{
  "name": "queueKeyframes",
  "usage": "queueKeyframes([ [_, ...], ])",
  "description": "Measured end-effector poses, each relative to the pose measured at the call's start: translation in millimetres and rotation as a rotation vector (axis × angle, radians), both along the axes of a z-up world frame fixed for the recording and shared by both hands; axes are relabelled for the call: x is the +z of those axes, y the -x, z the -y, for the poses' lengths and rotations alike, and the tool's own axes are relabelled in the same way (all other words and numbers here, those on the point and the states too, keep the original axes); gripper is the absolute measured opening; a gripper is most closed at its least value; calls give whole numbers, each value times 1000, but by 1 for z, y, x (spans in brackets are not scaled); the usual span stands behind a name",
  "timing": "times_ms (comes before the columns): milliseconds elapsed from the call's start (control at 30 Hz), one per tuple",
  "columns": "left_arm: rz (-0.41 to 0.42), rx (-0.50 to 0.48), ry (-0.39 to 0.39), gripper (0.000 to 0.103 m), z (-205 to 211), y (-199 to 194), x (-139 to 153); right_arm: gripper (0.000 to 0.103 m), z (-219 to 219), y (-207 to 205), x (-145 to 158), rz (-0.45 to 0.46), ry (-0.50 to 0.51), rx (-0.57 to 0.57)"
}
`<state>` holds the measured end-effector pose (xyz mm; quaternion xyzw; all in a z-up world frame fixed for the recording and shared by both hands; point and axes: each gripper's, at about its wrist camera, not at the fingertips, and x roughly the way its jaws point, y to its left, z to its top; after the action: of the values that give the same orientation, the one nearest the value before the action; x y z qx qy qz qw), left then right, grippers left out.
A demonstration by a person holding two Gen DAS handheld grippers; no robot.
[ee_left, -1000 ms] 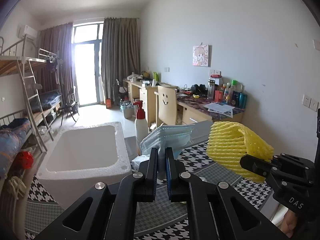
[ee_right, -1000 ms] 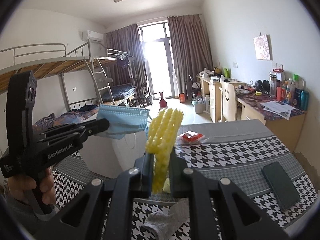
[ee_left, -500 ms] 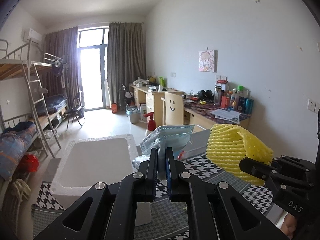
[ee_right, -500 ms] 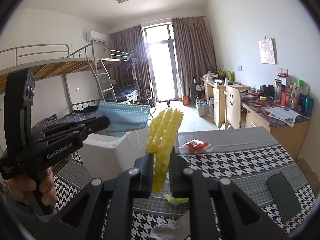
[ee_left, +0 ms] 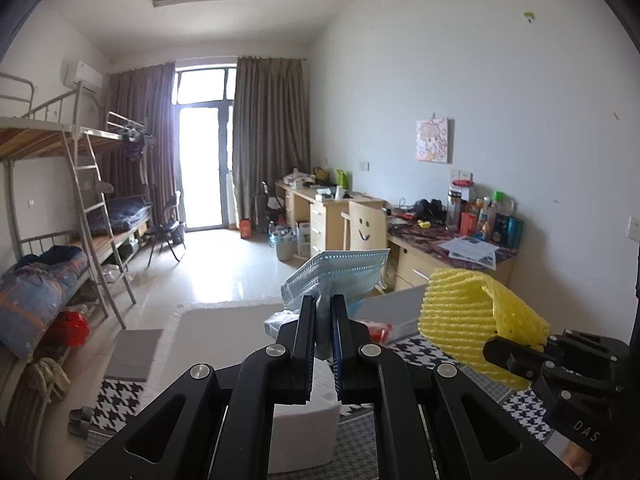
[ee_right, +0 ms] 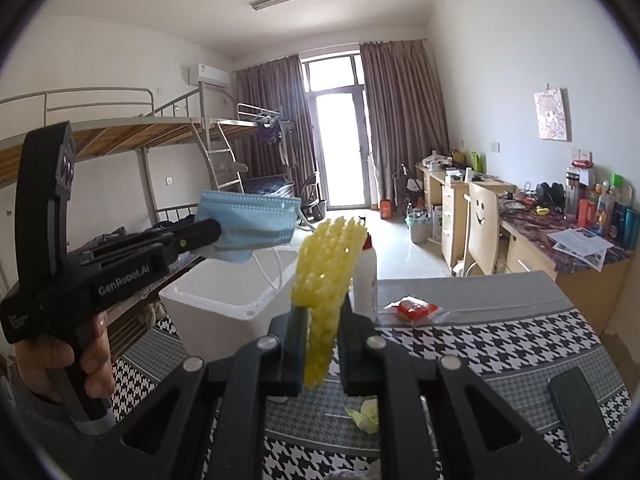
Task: Organize soft objects
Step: 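Carry the face mask and yellow net over the white foam box with both tools, then lower the face mask into the foam box and open the left tool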
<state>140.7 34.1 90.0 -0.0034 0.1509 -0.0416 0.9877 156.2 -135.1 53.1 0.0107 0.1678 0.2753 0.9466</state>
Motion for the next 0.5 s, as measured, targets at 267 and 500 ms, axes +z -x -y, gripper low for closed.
queueKeyframes([
  [267,-2,59,-10,8,-13,-3,0,16,-18,-1,7,14,10,52],
  [500,-15,107,-15,8,-22,-6,-4,16,-30,-5,10,14,13,105],
])
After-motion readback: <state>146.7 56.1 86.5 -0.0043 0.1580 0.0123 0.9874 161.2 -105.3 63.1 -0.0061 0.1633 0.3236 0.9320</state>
